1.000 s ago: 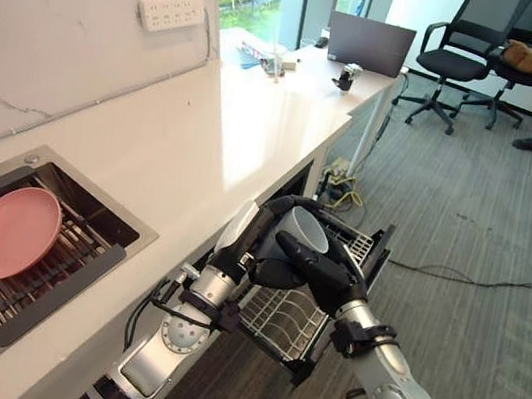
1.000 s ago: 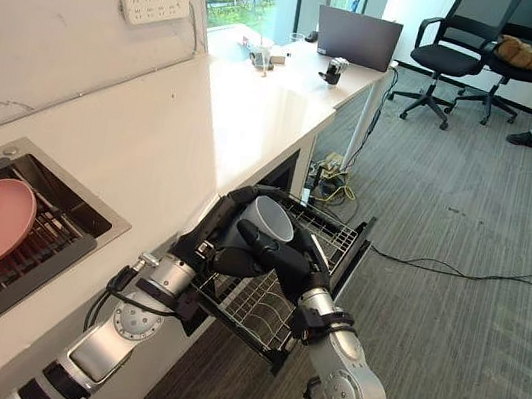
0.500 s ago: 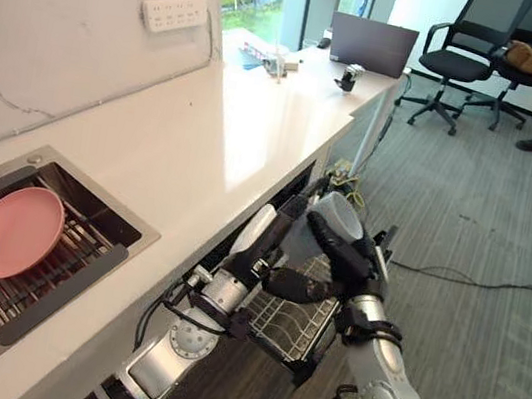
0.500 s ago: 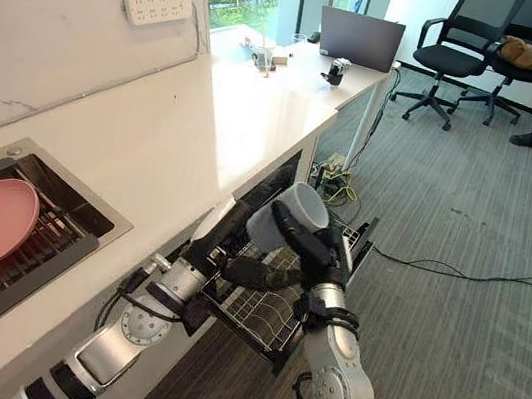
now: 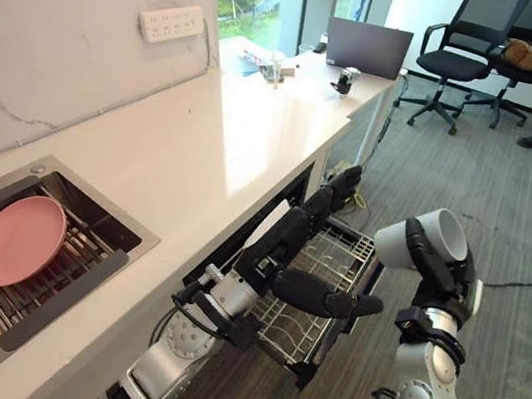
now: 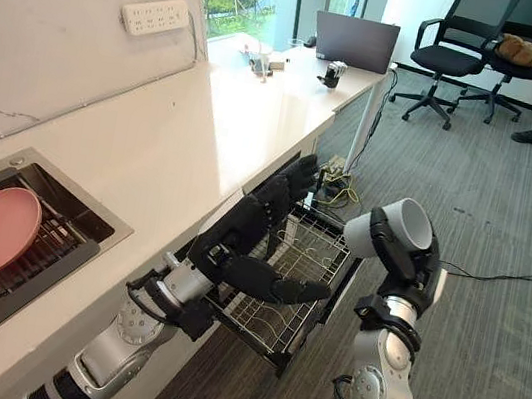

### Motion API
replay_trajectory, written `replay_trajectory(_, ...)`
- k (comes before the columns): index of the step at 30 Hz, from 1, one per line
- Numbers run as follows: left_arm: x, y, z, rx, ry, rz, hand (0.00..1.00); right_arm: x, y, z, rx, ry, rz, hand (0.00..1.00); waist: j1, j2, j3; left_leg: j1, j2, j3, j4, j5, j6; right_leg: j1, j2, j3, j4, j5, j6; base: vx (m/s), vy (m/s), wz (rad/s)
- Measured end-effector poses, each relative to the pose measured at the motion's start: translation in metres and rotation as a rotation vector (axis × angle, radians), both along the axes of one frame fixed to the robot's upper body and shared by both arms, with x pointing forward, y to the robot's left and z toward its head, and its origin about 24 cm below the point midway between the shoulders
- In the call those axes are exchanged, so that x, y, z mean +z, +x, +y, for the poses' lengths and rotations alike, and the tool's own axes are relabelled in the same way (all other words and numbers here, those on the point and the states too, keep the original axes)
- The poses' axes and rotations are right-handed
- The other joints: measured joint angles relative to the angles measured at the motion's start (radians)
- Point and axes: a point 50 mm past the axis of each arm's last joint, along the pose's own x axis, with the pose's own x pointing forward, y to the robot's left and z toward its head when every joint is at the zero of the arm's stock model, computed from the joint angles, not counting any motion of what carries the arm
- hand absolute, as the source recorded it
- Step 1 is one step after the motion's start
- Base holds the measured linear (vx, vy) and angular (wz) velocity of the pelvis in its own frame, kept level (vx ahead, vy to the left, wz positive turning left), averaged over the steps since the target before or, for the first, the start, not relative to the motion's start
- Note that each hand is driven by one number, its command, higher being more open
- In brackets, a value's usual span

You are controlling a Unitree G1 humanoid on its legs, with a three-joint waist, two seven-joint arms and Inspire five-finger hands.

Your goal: Walk over to the sink, pick up the cup, carry it to the dishwasher, place the cup inside the dishwasher, then close the dishwasher door

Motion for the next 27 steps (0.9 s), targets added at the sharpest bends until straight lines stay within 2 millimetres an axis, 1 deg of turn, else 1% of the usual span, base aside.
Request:
replay_trajectory(1, -0.011, -0.003, -0.002, -0.026, -0.054, 0.105, 1.00, -0.001, -0.003, -0.006, -0.028, -0.004, -0.001, 0.00, -0.001, -0.001, 0.000, -0.004, 0.000, -0.003, 0.000, 0.000, 0.000, -0.001, 0.000, -0.004, 0.000, 0.000, 0.000, 0.00, 0.000, 0.09)
replay_trajectory(2, -0.018, -0.005, -0.003, -0.036, -0.065, 0.150, 1.00, -0.001, -0.004, -0.010, -0.043, -0.006, -0.001, 0.00, -0.001, -0.001, 0.001, -0.006, 0.000, -0.005, 0.000, 0.000, 0.000, -0.001, 0.000, -0.006, -0.001, 0.000, 0.000, 0.00, 0.000, 0.09)
replay_trajectory(4, -0.054, -0.013, -0.005, -0.041, -0.037, 0.338, 1.00, -0.004, -0.011, -0.022, -0.088, -0.011, 0.010, 0.00, -0.002, -0.006, 0.004, -0.014, 0.000, -0.010, 0.000, 0.000, -0.001, -0.004, 0.001, -0.012, -0.002, -0.001, 0.000, 0.00, -0.006, 0.08)
replay_trajectory(5, -0.064, -0.015, -0.004, -0.035, -0.018, 0.385, 1.00, -0.005, -0.013, -0.025, -0.094, -0.013, 0.012, 0.00, -0.003, -0.006, 0.004, -0.016, 0.000, -0.013, 0.000, 0.001, -0.001, -0.004, 0.002, -0.014, -0.002, -0.001, 0.000, 0.00, -0.013, 0.08)
replay_trajectory(6, -0.085, -0.021, -0.001, -0.017, 0.027, 0.476, 1.00, -0.008, -0.017, -0.030, -0.098, -0.019, 0.016, 0.00, -0.004, -0.007, 0.004, -0.021, 0.000, -0.017, 0.000, 0.001, -0.001, -0.004, 0.002, -0.019, -0.002, 0.000, 0.001, 0.00, -0.016, 0.13)
replay_trajectory(7, -0.104, -0.029, 0.004, 0.012, 0.088, 0.550, 1.00, -0.010, -0.022, -0.033, -0.096, -0.023, 0.022, 0.00, -0.005, -0.007, 0.004, -0.027, 0.000, -0.025, 0.000, 0.001, -0.002, -0.004, 0.003, -0.027, -0.002, -0.001, 0.002, 0.00, -0.017, 0.15)
replay_trajectory(8, -0.113, -0.033, 0.008, 0.033, 0.129, 0.577, 1.00, -0.012, -0.024, -0.035, -0.090, -0.023, 0.025, 0.00, -0.007, -0.007, 0.005, -0.030, 0.000, -0.029, 0.000, 0.002, -0.003, -0.004, 0.003, -0.032, -0.002, 0.000, 0.003, 0.00, -0.020, 0.19)
replay_trajectory(9, -0.129, -0.042, 0.018, 0.078, 0.201, 0.626, 1.00, -0.015, -0.025, -0.035, -0.075, -0.025, 0.033, 0.00, -0.011, -0.008, 0.005, -0.036, 0.001, -0.037, 0.000, 0.004, -0.004, -0.005, 0.005, -0.039, -0.003, -0.001, 0.003, 0.00, -0.021, 0.14)
replay_trajectory(11, -0.148, -0.052, 0.037, 0.160, 0.318, 0.690, 1.00, -0.020, -0.025, -0.034, -0.041, -0.024, 0.043, 0.00, -0.007, -0.009, 0.006, -0.042, 0.002, -0.044, 0.000, 0.005, -0.004, -0.005, 0.007, -0.047, -0.003, -0.001, 0.001, -0.01, -0.021, 0.13)
replay_trajectory(12, -0.152, -0.054, 0.043, 0.180, 0.348, 0.711, 1.00, -0.021, -0.025, -0.033, -0.028, -0.024, 0.045, 0.00, -0.004, -0.009, 0.006, -0.044, 0.002, -0.047, 0.000, 0.006, -0.004, -0.005, 0.007, -0.050, -0.003, -0.001, 0.001, -0.02, -0.015, 0.16)
replay_trajectory(14, -0.168, -0.059, 0.068, 0.270, 0.450, 0.805, 1.00, -0.031, -0.022, -0.026, 0.042, -0.016, 0.072, 0.00, 0.008, -0.011, 0.007, -0.054, 0.001, -0.066, 0.000, 0.010, -0.002, 0.001, 0.008, -0.071, -0.002, -0.004, 0.001, -0.04, -0.012, 0.22)
replay_trajectory(16, -0.172, -0.062, 0.078, 0.311, 0.495, 0.829, 1.00, -0.035, -0.020, -0.019, 0.086, -0.013, 0.085, 0.00, 0.012, -0.011, 0.008, -0.059, 0.001, -0.075, 0.000, 0.013, -0.001, 0.001, 0.009, -0.078, -0.001, -0.004, 0.001, -0.04, -0.008, 0.19)
replay_trajectory(17, -0.174, -0.065, 0.086, 0.351, 0.527, 0.842, 1.00, -0.038, -0.018, -0.013, 0.128, -0.013, 0.096, 0.00, 0.015, -0.008, 0.009, -0.068, -0.001, -0.089, 0.000, 0.016, 0.000, 0.001, 0.009, -0.092, 0.000, -0.004, 0.001, -0.05, -0.006, 0.30)
replay_trajectory(18, -0.175, -0.066, 0.093, 0.370, 0.562, 0.838, 1.00, -0.042, -0.018, -0.009, 0.159, -0.025, 0.120, 0.00, 0.027, -0.005, 0.011, -0.074, -0.003, -0.102, 0.000, 0.016, 0.001, 0.004, 0.009, -0.105, 0.000, -0.007, 0.000, -0.06, -0.009, 0.42)
replay_trajectory(21, -0.176, -0.068, 0.103, 0.405, 0.617, 0.831, 1.00, -0.054, -0.015, -0.002, 0.209, -0.049, 0.177, 0.00, 0.036, -0.006, 0.036, -0.077, -0.015, -0.147, 0.000, 0.018, 0.003, 0.035, 0.005, -0.152, -0.001, -0.021, -0.002, -0.06, -0.003, 0.43)
replay_trajectory(22, -0.176, -0.070, 0.107, 0.422, 0.630, 0.834, 1.00, -0.058, -0.014, 0.001, 0.230, -0.061, 0.200, 0.00, 0.049, -0.004, 0.044, -0.078, -0.017, -0.154, 0.000, 0.016, 0.006, 0.041, 0.005, -0.161, -0.002, -0.025, 0.004, -0.05, 0.000, 0.31)
replay_trajectory(23, -0.177, -0.071, 0.109, 0.427, 0.640, 0.836, 1.00, -0.060, -0.014, 0.002, 0.240, -0.070, 0.212, 0.00, 0.056, -0.003, 0.048, -0.078, -0.018, -0.158, 0.000, 0.016, 0.006, 0.044, 0.005, -0.166, -0.003, -0.027, 0.006, -0.03, -0.008, 0.26)
replay_trajectory(24, -0.179, -0.076, 0.114, 0.442, 0.665, 0.849, 1.00, -0.065, -0.012, 0.006, 0.270, -0.085, 0.237, 0.00, 0.057, -0.001, 0.054, -0.082, -0.022, -0.171, 0.000, 0.016, 0.007, 0.050, 0.004, -0.180, -0.004, -0.031, 0.010, -0.02, -0.015, 0.22)
replay_trajectory(26, -0.185, -0.082, 0.118, 0.442, 0.698, 0.881, 1.00, -0.067, -0.009, 0.009, 0.292, -0.113, 0.261, 0.00, 0.058, 0.003, 0.063, -0.083, -0.027, -0.176, 0.000, 0.016, 0.007, 0.058, 0.002, -0.191, -0.006, -0.033, 0.011, 0.00, -0.019, 0.21)
replay_trajectory(27, -0.191, -0.088, 0.121, 0.438, 0.716, 0.925, 1.00, -0.069, -0.007, 0.010, 0.307, -0.129, 0.280, 0.00, 0.059, 0.005, 0.067, -0.084, -0.031, -0.187, 0.000, 0.016, 0.007, 0.065, 0.000, -0.199, -0.009, -0.033, 0.011, 0.03, -0.025, 0.21)
